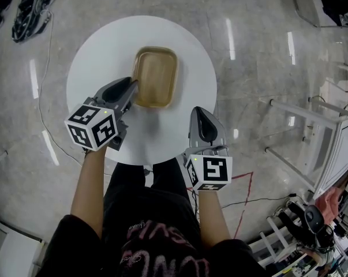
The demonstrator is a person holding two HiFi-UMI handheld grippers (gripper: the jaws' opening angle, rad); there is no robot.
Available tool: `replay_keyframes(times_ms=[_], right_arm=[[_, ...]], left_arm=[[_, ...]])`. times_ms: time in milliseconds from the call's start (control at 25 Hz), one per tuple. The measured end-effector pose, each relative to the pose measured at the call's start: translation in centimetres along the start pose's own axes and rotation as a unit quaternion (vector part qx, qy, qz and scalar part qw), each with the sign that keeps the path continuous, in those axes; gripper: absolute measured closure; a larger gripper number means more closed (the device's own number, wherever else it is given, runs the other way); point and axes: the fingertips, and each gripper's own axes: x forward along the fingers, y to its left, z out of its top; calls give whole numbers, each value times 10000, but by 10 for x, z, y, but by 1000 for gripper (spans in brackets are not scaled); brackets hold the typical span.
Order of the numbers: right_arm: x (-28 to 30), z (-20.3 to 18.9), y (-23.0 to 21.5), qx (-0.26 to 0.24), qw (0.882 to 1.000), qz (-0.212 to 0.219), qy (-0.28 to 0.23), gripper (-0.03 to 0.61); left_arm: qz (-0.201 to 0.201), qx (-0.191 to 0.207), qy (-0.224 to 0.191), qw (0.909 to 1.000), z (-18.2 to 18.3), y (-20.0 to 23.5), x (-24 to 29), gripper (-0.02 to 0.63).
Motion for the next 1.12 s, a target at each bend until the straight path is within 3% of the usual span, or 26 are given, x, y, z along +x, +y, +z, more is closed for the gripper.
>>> replay_keyframes(times_ms=[480,1120], right_arm=[[-9,13,3,-23,9999,7,-165,568],[-38,16,2,-38,9993,4,-374,568]], left_arm=[[-152,98,-242,9995,11,-24,-14,554],[-269,273,-353,9986,0,-63,-32,568]])
